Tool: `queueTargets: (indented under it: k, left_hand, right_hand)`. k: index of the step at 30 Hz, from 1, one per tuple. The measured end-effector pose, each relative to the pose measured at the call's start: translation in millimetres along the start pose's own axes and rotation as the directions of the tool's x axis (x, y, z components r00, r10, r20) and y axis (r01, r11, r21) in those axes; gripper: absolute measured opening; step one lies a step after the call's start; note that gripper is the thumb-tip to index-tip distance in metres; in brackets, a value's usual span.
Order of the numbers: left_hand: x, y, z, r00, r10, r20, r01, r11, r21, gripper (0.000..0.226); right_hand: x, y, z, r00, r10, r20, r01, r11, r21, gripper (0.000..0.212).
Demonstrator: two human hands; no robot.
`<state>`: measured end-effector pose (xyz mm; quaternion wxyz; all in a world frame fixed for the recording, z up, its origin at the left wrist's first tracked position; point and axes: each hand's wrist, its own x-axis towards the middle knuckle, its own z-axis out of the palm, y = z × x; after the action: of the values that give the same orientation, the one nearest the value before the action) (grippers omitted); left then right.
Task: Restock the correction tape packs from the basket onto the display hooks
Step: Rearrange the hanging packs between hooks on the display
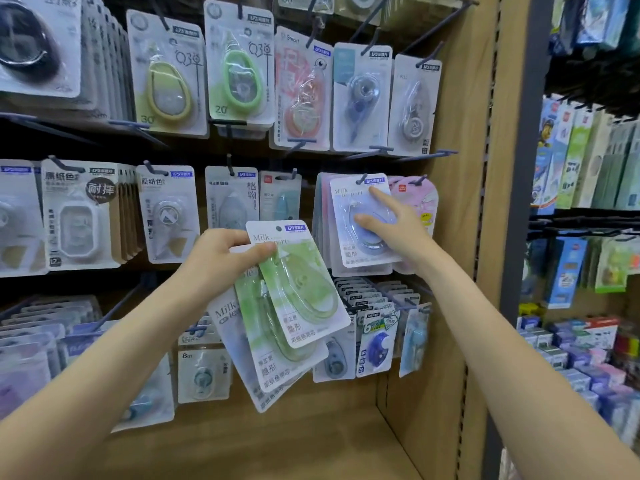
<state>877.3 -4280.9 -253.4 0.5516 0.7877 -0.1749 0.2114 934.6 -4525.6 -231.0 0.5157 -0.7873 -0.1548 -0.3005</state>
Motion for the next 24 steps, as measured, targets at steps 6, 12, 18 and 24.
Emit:
queueTargets:
  k: [6, 12, 18, 24]
  left_hand:
    - [-2.6, -1.0, -4.3, 1.0, 0.01, 0.011, -0.01, 1.0, 0.009, 0.009]
    - [-1.5, 1.3, -3.5, 0.997, 0.048, 0.06, -0.046, 0.998, -0.031, 0.007]
    - [-0.1, 0.9, 2.8, 0.988, -0.053, 0.143, 0.062, 0.996, -0.056, 0.013]
    - [-0.7, 2.1, -5.0, 0.989, -0.074, 0.129, 0.081, 0.996, -0.047, 0.011]
  right_hand:
    - [-4.5, -2.5, 25.4, 0.982, -0.117, -0.149, -0.044, 0.628, -0.777, 0.053]
    - [-81.7, -19.1, 48.3, 0.928, 0.125, 0.352, -0.219, 0.945, 0.244, 0.073]
    - [-72.8, -5.8, 38.4, 0.988, 0.133, 0.076, -0.152, 0.907, 0.393, 0.07]
    - [-37.6, 0.8, 8.9, 0.966, -0.053, -0.253, 0.092, 0.985, 0.145, 0.063]
